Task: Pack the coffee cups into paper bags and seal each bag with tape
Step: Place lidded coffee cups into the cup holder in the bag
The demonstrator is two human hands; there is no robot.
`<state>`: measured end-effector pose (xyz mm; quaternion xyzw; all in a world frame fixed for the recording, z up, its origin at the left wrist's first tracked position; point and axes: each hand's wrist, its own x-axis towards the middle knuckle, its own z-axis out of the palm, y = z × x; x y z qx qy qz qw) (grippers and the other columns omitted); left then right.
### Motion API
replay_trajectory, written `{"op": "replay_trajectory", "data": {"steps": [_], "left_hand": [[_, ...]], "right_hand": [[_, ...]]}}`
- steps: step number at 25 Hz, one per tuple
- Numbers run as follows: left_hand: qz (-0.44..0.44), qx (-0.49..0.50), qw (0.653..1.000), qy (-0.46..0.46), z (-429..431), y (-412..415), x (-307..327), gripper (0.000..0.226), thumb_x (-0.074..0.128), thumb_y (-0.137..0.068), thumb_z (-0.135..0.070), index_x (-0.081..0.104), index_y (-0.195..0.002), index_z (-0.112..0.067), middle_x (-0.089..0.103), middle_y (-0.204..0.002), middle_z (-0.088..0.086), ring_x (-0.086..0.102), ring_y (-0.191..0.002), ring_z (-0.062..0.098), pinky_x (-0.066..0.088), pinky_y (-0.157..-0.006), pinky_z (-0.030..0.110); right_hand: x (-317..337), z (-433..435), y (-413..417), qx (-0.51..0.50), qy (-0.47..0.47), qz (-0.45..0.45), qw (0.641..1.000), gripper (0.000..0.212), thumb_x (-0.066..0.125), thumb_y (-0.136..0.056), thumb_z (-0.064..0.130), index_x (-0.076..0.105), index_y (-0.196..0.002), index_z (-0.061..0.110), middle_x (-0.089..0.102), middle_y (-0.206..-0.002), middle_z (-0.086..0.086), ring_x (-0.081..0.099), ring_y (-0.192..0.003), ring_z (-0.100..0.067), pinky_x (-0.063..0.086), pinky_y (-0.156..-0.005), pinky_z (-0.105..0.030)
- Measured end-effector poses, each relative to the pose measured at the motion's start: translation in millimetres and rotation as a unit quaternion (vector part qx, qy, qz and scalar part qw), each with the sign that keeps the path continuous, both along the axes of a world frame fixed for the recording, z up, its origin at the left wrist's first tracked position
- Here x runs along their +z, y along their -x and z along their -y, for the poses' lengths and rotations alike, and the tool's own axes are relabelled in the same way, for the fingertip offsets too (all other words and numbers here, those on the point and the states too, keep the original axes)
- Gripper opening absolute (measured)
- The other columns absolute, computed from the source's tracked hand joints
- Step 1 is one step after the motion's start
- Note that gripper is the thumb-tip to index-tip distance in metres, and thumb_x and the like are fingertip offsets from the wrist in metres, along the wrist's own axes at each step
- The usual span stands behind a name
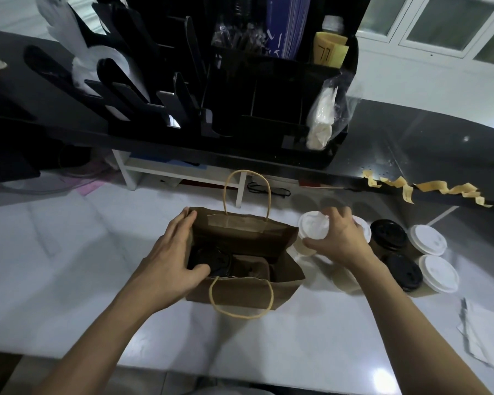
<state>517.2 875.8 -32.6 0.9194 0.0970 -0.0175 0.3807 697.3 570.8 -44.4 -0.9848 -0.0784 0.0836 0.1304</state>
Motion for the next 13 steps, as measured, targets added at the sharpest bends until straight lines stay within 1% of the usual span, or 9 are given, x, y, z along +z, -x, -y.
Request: {"op": "replay_trajectory", "data": {"steps": [1, 2, 4, 6, 9, 13], "left_hand": [[-0.001, 0.000, 1.000, 0.000, 0, 0, 0, 0.102, 0.055, -0.070, -0.048, 0.003, -0.158, -0.038, -0.004, -0.162, -0.028, 0.017, -0.150, 0.011, 0.036, -0.115, 0.043], [0.000, 0.000, 1.000, -0.001, 0, 0, 0, 0.102, 0.055, -0.070, -0.048, 0.004, -0.158, -0.038, -0.004, -0.162, -0.028, 0.017, -0.150, 0.011, 0.036, -0.115, 0.043], [0.000, 0.001, 1.000, -0.001, -1, 1, 1, 0.102, 0.054, -0.069, -0.048, 0.004, -0.158, -0.038, -0.004, -0.162, -0.027, 0.017, -0.150, 0.011, 0.036, -0.115, 0.043], [0.001, 0.001, 1.000, 0.000, -1, 1, 1, 0.103, 0.054, -0.069, -0.049, 0.004, -0.158, -0.038, -0.003, -0.163, -0.026, 0.017, -0.150, 0.011, 0.036, -0.115, 0.043], [0.003, -0.001, 1.000, -0.006, 0, 1, 0, 0.102, 0.053, -0.069, -0.049, 0.004, -0.158, -0.038, -0.004, -0.163, -0.026, 0.018, -0.150, 0.011, 0.037, -0.114, 0.044], [0.002, -0.003, 1.000, -0.012, -1, 0, 1, 0.101, 0.056, -0.073, -0.047, 0.002, -0.158, -0.038, -0.005, -0.163, -0.025, 0.018, -0.150, 0.013, 0.038, -0.113, 0.043]], "right_hand": [[9, 0, 4, -0.010, -0.027, -0.011, 1.000, 0.089, 0.081, -0.074, 0.055, 0.039, -0.146, 0.021, 0.036, -0.146, -0.009, 0.047, -0.127, -0.034, 0.044, -0.101, -0.046], [18, 1, 8, -0.015, -0.044, -0.017, 0.999, 0.089, 0.082, -0.075, 0.052, 0.038, -0.146, 0.023, 0.033, -0.147, -0.007, 0.048, -0.126, -0.033, 0.047, -0.095, -0.044], [33, 5, 15, -0.022, -0.069, -0.013, 0.997, 0.088, 0.083, -0.073, 0.049, 0.037, -0.145, 0.028, 0.033, -0.147, -0.003, 0.048, -0.125, -0.030, 0.050, -0.095, -0.045], [50, 8, 24, -0.026, -0.110, 0.006, 0.994, 0.084, 0.083, -0.071, 0.048, 0.039, -0.140, 0.032, 0.041, -0.140, -0.001, 0.048, -0.119, -0.024, 0.052, -0.093, -0.047], [74, 6, 40, -0.008, -0.180, 0.060, 0.982, 0.074, 0.082, -0.073, 0.047, 0.045, -0.135, 0.033, 0.049, -0.128, 0.003, 0.049, -0.112, -0.018, 0.048, -0.087, -0.039], [99, -1, 57, 0.014, -0.262, 0.142, 0.955, 0.065, 0.080, -0.076, 0.042, 0.049, -0.132, 0.031, 0.053, -0.125, 0.005, 0.051, -0.112, -0.017, 0.047, -0.086, -0.034]]}}
